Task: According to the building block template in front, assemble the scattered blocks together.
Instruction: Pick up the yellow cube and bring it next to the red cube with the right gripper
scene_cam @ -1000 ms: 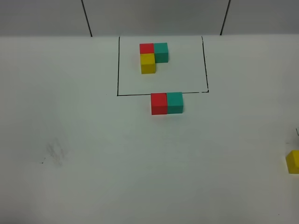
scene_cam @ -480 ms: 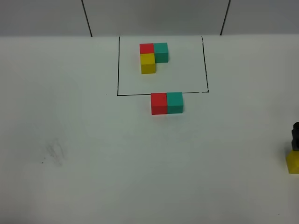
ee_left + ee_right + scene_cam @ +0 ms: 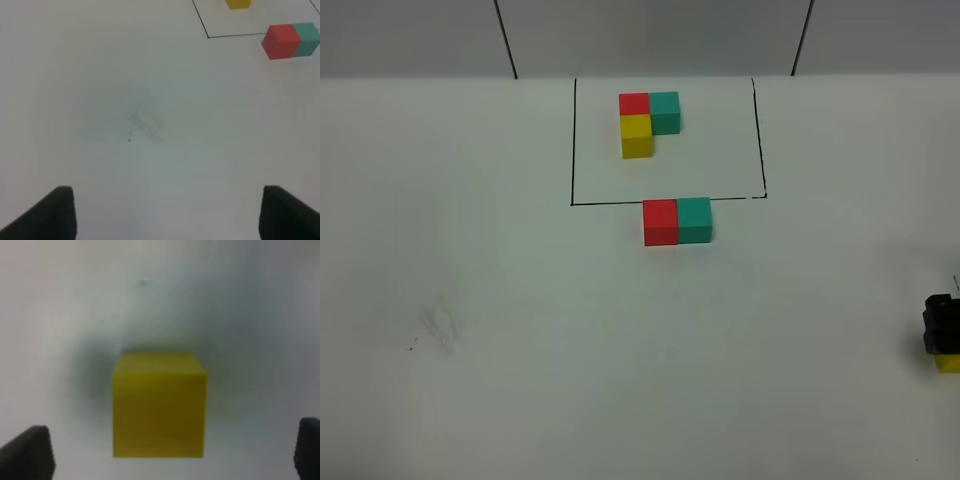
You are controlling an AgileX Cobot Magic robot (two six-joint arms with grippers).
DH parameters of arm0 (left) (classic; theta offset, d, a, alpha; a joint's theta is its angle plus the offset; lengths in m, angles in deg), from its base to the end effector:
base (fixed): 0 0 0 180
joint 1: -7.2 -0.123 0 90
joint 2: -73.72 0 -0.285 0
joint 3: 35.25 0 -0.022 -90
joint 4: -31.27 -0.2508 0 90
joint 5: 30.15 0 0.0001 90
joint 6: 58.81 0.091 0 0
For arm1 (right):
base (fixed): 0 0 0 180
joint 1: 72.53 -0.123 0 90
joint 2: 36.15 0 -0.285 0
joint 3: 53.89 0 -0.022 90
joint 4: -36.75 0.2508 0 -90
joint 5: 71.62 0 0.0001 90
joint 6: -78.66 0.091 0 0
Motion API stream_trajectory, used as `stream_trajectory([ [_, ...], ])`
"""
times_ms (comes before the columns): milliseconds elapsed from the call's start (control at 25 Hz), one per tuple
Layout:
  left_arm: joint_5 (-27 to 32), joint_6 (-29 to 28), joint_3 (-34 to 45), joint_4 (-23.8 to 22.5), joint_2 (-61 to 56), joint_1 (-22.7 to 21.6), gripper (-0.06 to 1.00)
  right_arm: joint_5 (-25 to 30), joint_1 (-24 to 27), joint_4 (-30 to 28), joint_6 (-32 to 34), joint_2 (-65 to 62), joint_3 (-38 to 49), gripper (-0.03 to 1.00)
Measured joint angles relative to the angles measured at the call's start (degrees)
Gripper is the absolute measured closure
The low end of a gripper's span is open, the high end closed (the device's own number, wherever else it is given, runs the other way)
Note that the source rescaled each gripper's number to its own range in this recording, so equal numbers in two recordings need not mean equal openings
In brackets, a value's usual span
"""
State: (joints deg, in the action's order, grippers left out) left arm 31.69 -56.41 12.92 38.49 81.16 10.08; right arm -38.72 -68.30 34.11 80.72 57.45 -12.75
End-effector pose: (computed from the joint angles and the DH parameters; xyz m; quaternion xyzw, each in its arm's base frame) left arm -0.0082 -0.0097 0.2782 0.0427 0.8519 -0.0650 0.5178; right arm 0.2301 -0.0193 0.1577 0.0367 0.9934 -0.0166 0.1073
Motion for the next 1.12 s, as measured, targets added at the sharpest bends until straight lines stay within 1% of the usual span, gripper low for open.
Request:
stream_trajectory([
  [360,0.00,0.00,0.00,0.00,0.00,0.00,0.29,-1.87,0.00,0.66,-0.08,0.41,0.24,0.02],
  [560,0.00,0.00,0.00,0.00,0.00,0.00,0.29,-3.37,0.00,0.66,-0.39,4.44,0.24,0.03],
  [720,0.00,0.00,0.00,0.00,0.00,0.00,0.29,-4.02,0.00,0.66,-0.50,6.49,0.24,0.09],
  [800,0.00,0.00,0.00,0.00,0.00,0.00,0.29,-4.07,0.00,0.66,-0.50,6.53,0.24,0.16],
  [880,0.00,0.00,0.00,0.00,0.00,0.00,0.29,-4.20,0.00,0.66,-0.50,6.56,0.24,0.28],
  [960,0.00,0.00,0.00,0.00,0.00,0.00,0.29,-4.20,0.00,0.66,-0.50,6.61,0.24,0.43],
  [1080,0.00,0.00,0.00,0.00,0.00,0.00,0.29,-4.13,0.00,0.66,-0.50,6.61,0.24,0.70],
  [1120,0.00,0.00,0.00,0.00,0.00,0.00,0.29,-3.99,0.00,0.66,-0.50,6.61,0.24,0.81],
])
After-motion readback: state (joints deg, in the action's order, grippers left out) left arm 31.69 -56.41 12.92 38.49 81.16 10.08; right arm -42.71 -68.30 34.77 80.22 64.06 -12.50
